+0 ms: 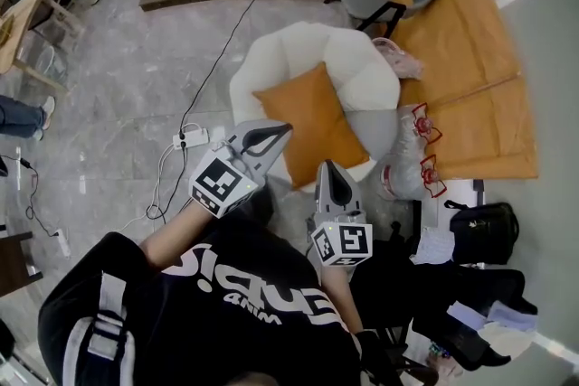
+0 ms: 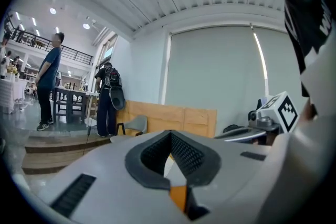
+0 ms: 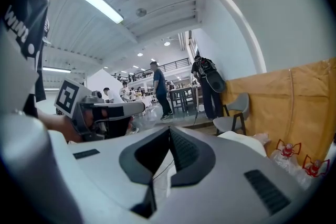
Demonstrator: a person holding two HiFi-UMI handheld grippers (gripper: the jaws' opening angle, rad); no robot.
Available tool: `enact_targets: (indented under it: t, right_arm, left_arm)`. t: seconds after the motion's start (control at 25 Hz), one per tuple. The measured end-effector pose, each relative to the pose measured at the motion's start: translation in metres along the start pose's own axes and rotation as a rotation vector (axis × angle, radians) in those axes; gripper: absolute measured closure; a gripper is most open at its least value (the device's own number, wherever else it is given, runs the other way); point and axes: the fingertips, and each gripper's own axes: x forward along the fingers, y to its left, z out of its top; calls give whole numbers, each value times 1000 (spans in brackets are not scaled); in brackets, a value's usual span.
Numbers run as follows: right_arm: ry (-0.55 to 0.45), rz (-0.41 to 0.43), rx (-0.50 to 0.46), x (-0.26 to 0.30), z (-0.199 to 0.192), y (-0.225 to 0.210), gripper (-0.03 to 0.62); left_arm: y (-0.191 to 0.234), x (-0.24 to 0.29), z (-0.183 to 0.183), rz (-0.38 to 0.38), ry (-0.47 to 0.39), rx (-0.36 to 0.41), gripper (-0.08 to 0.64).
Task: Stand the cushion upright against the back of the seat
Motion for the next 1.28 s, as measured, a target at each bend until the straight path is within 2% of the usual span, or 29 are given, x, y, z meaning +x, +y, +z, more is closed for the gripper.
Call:
enact_targets:
  t: [0.44,0.68,0.8,0.96,1.28]
  right_arm:
    - [15,-8,-27,89,32,-26,571]
    - [11,-26,-24,115,44,-54,572]
    - [0,-16,-28,125,48,-69,571]
    - [23,12,-33,130,44,-82,572]
    - [74,11,2,155,17,-130,572]
  left_arm:
    - [74,53,16,-37,-13,14,554]
    - [86,84,17,-54,-9,5,554]
    - [90,100,15,-39,-14,14,554]
    - [99,113,7,18,-8,-19,554]
    - [107,151,-32,38,74,-36,554]
